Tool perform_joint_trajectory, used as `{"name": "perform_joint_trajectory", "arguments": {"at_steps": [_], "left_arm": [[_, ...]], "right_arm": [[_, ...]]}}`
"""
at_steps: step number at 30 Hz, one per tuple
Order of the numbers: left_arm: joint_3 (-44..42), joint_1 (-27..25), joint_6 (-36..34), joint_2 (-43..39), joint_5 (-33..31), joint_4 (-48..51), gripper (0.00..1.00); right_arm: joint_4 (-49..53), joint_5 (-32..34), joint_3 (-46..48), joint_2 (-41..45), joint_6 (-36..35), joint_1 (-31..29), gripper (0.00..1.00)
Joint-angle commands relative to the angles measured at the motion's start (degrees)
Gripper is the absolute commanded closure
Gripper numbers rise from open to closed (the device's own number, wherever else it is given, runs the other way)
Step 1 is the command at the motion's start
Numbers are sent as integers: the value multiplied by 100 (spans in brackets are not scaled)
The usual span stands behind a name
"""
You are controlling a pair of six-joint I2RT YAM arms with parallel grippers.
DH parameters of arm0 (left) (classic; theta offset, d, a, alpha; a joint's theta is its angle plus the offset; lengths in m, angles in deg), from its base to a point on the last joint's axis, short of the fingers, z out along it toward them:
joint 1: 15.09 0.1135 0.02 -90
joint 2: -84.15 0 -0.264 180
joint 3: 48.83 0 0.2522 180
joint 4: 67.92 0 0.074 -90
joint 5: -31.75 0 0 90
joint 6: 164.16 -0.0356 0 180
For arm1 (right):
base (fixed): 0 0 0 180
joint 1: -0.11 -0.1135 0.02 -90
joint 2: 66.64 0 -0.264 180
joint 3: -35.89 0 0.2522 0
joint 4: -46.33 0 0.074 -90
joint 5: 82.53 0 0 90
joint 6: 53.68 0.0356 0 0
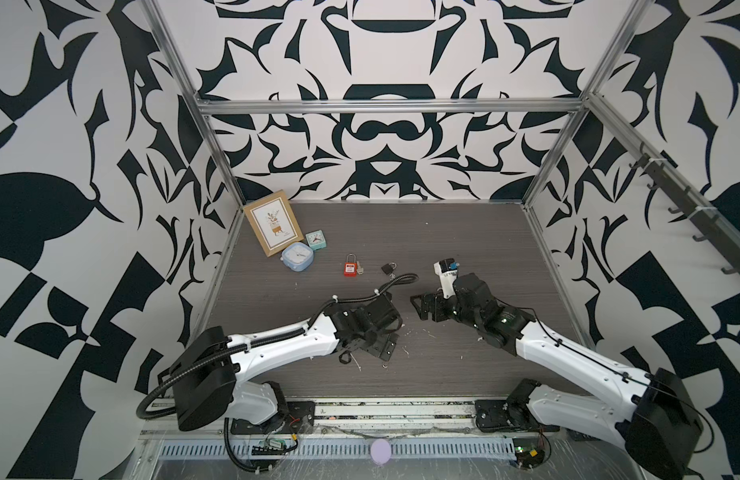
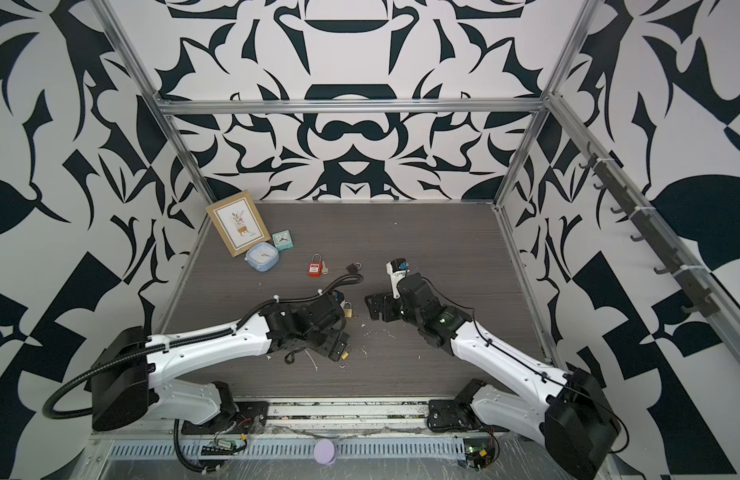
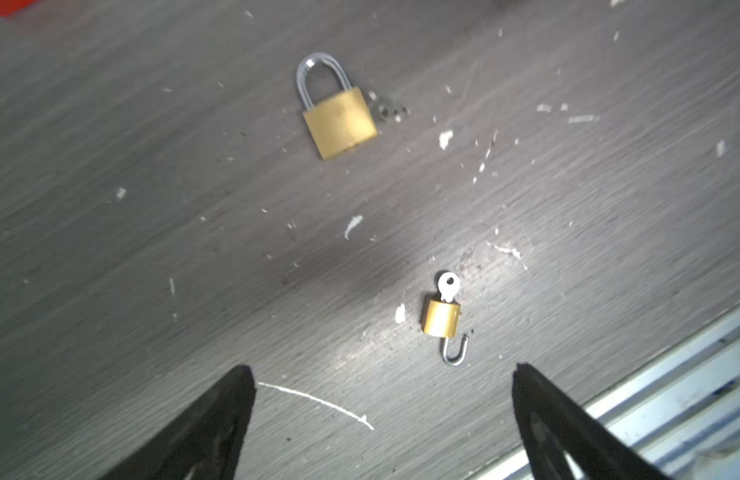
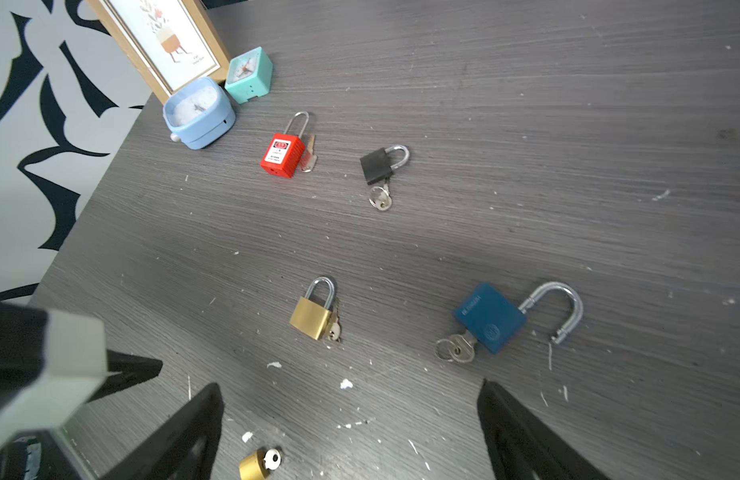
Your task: Lock with the key
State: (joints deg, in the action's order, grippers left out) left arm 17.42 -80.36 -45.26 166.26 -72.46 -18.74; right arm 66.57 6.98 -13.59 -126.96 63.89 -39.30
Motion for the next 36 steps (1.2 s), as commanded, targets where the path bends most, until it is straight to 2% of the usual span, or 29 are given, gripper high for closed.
{"name": "perform_joint_trajectory", "arguments": {"at_steps": [1,5,9,14,36], "left_arm": [[268,-430,71,557,-516,244,1],[455,-752,266,1280,-749,233,1],[499,-804,474,1560,-847,154,1],[350,-809,529,1488,-956,40,1],[-149,-695,797,1160,-1278,743,1]], "right_arm": [[5,307,148,216,-10,31,2],[-22,400,206,227,20,39,1],[34,343,182,122,0,52,1],[180,284,118,11,-77,55,1],[-16,270,-93,-244,-171,85,2]]}}
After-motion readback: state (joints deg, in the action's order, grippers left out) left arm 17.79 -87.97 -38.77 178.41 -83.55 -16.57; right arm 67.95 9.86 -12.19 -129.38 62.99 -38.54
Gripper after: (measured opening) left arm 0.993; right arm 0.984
